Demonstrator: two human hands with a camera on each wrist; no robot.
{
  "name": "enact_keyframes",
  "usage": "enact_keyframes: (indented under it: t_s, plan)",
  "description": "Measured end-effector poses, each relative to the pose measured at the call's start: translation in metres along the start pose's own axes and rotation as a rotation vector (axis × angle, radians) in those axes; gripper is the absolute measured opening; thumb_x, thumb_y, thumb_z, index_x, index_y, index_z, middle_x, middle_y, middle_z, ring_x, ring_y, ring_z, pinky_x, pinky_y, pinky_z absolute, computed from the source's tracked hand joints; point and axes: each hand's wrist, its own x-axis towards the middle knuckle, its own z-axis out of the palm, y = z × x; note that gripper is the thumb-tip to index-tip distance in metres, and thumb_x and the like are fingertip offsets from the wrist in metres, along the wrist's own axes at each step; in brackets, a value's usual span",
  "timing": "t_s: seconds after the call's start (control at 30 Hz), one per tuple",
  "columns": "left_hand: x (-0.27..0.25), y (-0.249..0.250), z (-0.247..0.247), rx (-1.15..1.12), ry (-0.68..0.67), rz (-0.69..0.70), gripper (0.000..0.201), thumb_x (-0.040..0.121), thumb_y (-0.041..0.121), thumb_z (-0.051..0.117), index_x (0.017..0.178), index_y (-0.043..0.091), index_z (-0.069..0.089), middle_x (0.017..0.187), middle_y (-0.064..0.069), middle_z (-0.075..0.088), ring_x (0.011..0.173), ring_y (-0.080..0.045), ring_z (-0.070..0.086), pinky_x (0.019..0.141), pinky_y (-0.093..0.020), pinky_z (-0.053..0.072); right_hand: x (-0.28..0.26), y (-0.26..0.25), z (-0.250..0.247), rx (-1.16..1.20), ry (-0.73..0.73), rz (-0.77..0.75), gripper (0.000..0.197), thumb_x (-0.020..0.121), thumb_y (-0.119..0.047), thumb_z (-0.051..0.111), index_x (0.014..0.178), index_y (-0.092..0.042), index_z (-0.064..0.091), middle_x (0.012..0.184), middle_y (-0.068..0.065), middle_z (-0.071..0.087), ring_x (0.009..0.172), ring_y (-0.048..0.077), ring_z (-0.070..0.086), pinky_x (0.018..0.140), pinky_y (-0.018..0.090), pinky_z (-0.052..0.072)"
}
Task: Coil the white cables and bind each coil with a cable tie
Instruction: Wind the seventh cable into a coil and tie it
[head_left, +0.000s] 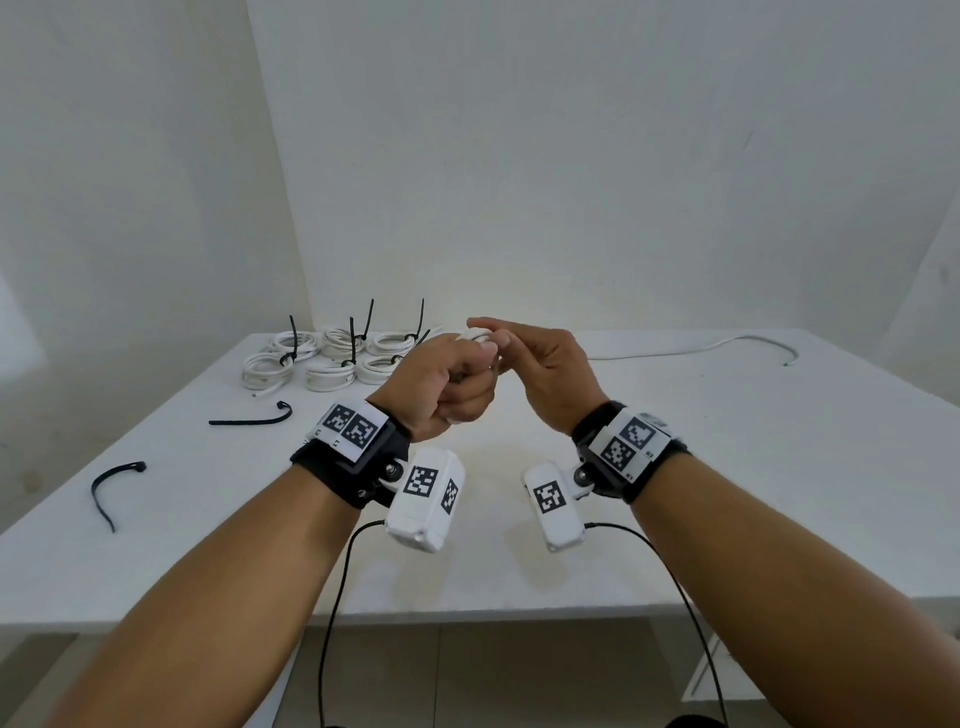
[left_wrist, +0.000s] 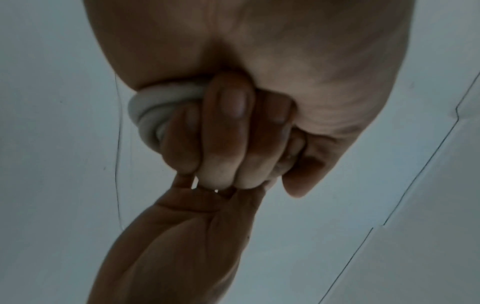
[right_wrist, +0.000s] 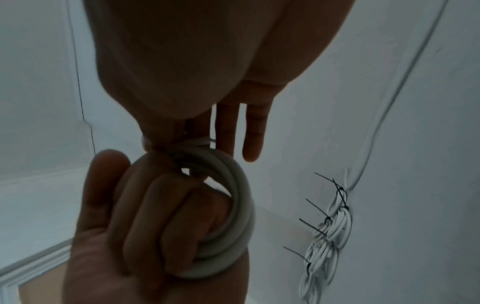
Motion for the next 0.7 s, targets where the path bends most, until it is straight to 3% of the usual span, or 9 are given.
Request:
enact_keyframes:
  t_s: [0.07, 0.17, 0.23, 0.3, 0.4, 0.47, 0.53, 0.6, 0.7]
  plan:
    - [-0.002, -0.001, 0.000, -0.018, -0.003, 0.005, 0.029, 0.087, 0.017, 0.042, 0.063, 0.011, 0.027, 0.035, 0.007, 0.023, 0.031, -0.009, 0.017, 0.040, -0.023, 0.009, -0.003, 0.001, 0.004, 0.094, -0.027, 0.026, 0.025, 0.103, -0.020, 0.049, 0.118, -0.023, 0.068, 0.092, -0.014, 0.074, 0.089, 0.008, 0.069, 0.087, 0.035, 0.057]
    - [-0.004, -0.006, -0.001, 0.043, 0.005, 0.023, 0.039, 0.088, 0.017, 0.041, 0.050, 0.020, 0.035, 0.036, 0.006, 0.021, 0.033, -0.013, 0.030, 0.043, -0.024, 0.018, -0.006, 0.002, 0.005, 0.217, -0.048, 0.094, 0.024, 0.102, -0.015, 0.051, 0.118, -0.021, 0.068, 0.098, -0.006, 0.075, 0.095, 0.012, 0.070, 0.087, 0.036, 0.057]
    - [-0.004, -0.007, 0.000, 0.115, 0.049, 0.017, 0.045, 0.090, 0.021, 0.043, 0.045, 0.023, 0.035, 0.037, 0.002, 0.018, 0.035, -0.019, 0.042, 0.048, -0.025, 0.029, -0.008, 0.006, 0.006, 0.152, 0.009, 0.104, 0.023, 0.101, -0.017, 0.054, 0.115, -0.021, 0.071, 0.097, -0.001, 0.077, 0.096, 0.017, 0.072, 0.090, 0.037, 0.056]
    - [-0.002, -0.006, 0.002, 0.174, 0.145, -0.036, 0.049, 0.092, 0.034, 0.048, 0.047, 0.020, 0.032, 0.037, 0.000, 0.019, 0.041, -0.025, 0.055, 0.052, -0.029, 0.039, -0.011, 0.012, 0.011, 0.063, 0.089, 0.106, 0.021, 0.100, -0.017, 0.056, 0.110, -0.017, 0.075, 0.086, -0.006, 0.076, 0.082, 0.012, 0.071, 0.083, 0.030, 0.056]
    - [0.002, -0.003, 0.009, 0.283, 0.319, -0.122, 0.063, 0.091, 0.061, 0.049, 0.048, 0.018, 0.033, 0.037, 0.000, 0.028, 0.051, -0.030, 0.065, 0.055, -0.029, 0.044, -0.014, 0.016, 0.019, -0.009, 0.189, 0.107, 0.022, 0.100, -0.017, 0.056, 0.109, -0.019, 0.076, 0.068, -0.014, 0.068, 0.061, 0.006, 0.052, 0.065, 0.020, 0.047]
    - [0.004, 0.001, 0.013, 0.378, 0.438, -0.137, 0.069, 0.091, 0.069, 0.044, 0.043, 0.020, 0.035, 0.037, 0.002, 0.035, 0.049, -0.024, 0.065, 0.053, -0.025, 0.043, -0.013, 0.013, 0.022, -0.030, 0.225, 0.107, 0.023, 0.100, -0.017, 0.056, 0.112, -0.023, 0.074, 0.066, -0.018, 0.068, 0.058, 0.002, 0.050, 0.063, 0.018, 0.045]
    - [0.005, 0.004, 0.010, 0.543, 0.583, -0.106, 0.069, 0.092, 0.068, 0.042, 0.045, 0.018, 0.040, 0.036, 0.004, 0.040, 0.040, -0.013, 0.056, 0.048, -0.021, 0.039, -0.010, 0.008, 0.022, -0.075, 0.219, 0.100, 0.022, 0.099, -0.017, 0.058, 0.113, -0.019, 0.074, 0.068, -0.022, 0.069, 0.062, -0.002, 0.059, 0.065, 0.011, 0.044]
    - [0.005, 0.005, 0.000, 0.638, 0.668, -0.061, 0.066, 0.092, 0.066, 0.044, 0.051, 0.014, 0.044, 0.040, 0.001, 0.047, 0.040, -0.013, 0.052, 0.048, -0.022, 0.038, -0.007, 0.004, 0.022, -0.132, 0.176, 0.085, 0.021, 0.098, -0.021, 0.060, 0.112, -0.018, 0.074, 0.078, -0.012, 0.074, 0.073, 0.002, 0.067, 0.072, 0.015, 0.049]
    - [0.000, 0.002, -0.010, 0.445, 0.681, -0.051, 0.057, 0.093, 0.061, 0.050, 0.060, 0.014, 0.048, 0.051, -0.005, 0.046, 0.038, -0.015, 0.046, 0.045, -0.022, 0.037, -0.001, 0.003, 0.029, -0.239, 0.129, 0.053, 0.022, 0.099, -0.022, 0.057, 0.111, -0.017, 0.074, 0.082, -0.004, 0.072, 0.071, 0.001, 0.064, 0.069, 0.013, 0.048]
